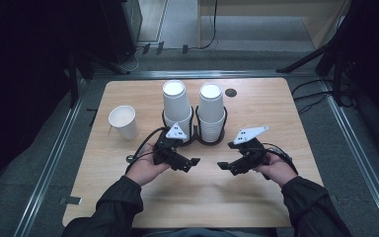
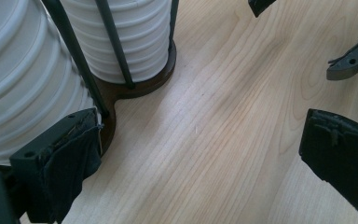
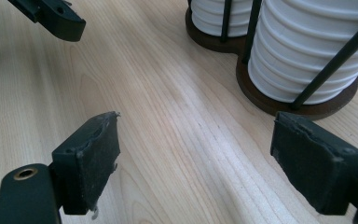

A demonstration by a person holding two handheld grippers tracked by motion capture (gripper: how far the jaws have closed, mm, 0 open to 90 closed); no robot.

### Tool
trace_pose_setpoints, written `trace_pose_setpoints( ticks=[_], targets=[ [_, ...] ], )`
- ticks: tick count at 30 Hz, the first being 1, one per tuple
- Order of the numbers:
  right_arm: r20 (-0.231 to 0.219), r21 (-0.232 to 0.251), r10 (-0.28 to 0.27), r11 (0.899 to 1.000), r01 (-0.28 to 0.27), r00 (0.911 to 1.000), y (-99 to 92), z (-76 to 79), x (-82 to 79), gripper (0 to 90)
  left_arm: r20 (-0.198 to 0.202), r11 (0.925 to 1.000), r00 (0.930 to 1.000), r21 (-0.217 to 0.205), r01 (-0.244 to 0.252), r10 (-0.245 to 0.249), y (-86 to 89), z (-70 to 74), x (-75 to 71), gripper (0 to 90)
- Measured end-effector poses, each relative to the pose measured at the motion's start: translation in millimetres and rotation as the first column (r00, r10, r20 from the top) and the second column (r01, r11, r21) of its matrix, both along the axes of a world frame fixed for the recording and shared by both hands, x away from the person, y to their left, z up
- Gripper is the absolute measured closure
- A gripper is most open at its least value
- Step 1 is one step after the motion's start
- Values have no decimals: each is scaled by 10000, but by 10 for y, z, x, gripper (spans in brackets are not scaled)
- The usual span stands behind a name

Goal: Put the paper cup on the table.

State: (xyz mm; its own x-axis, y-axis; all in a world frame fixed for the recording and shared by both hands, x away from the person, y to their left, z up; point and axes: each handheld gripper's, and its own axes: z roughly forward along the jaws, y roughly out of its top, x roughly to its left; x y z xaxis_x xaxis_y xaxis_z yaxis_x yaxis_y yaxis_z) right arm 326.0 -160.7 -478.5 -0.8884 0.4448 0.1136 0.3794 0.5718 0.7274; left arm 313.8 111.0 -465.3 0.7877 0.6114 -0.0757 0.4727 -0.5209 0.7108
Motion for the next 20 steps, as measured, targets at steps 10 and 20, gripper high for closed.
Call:
trace_pose_setpoints(
  ticks=[10, 20],
  targets=[
    [15, -39, 24, 10000, -24, 10000, -6, -3, -3, 159, 54, 9999, 10000, 113, -19, 18, 9, -13, 4, 0],
    [23, -74, 97, 9999, -97, 10000, 4, -5, -7, 159, -55, 9999, 9999, -53, 99, -99, 24, -20, 0, 0]
  ],
)
